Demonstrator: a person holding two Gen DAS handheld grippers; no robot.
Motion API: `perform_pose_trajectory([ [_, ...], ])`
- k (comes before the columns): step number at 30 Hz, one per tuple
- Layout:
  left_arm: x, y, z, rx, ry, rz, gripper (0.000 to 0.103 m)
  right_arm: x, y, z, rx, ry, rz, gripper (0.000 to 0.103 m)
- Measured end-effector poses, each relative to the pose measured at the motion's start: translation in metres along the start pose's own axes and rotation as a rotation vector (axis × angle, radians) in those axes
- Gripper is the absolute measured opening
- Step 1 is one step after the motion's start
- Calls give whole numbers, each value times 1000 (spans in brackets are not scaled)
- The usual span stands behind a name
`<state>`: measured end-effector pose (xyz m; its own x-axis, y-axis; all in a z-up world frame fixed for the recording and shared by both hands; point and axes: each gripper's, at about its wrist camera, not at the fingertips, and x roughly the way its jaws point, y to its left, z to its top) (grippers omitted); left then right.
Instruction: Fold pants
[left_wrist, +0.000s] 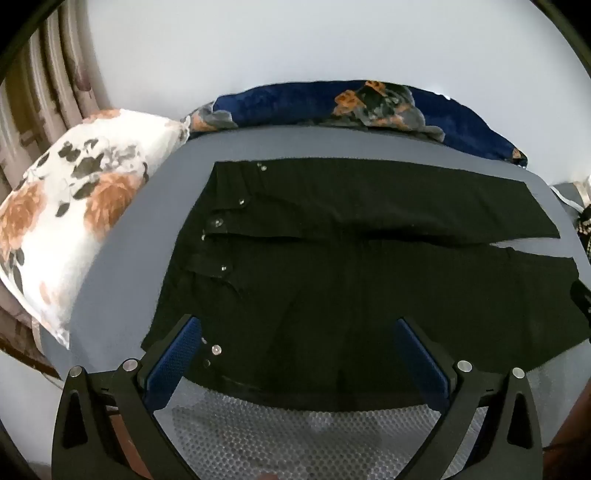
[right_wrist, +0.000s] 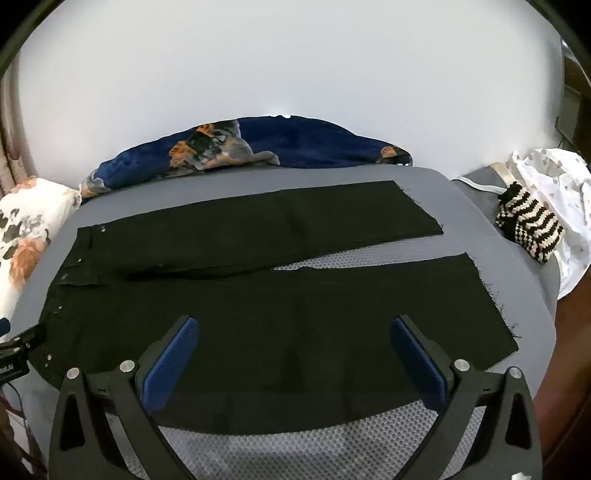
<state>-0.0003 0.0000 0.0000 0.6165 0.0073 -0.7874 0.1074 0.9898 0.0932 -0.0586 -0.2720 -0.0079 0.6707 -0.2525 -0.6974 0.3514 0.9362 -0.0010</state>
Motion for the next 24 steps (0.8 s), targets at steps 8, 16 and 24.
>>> perform_pose_trajectory([
  [8,14,14,-17,-78,59,-42,103,2,2,0,0,10,16,103],
  [16,11,15,-7,-69,73,-42,103,2,13,-2,-14,0,10,103],
  [24,11,10,-10,-64,60,-36,103,1,12,-1,-16,-3,13,103],
])
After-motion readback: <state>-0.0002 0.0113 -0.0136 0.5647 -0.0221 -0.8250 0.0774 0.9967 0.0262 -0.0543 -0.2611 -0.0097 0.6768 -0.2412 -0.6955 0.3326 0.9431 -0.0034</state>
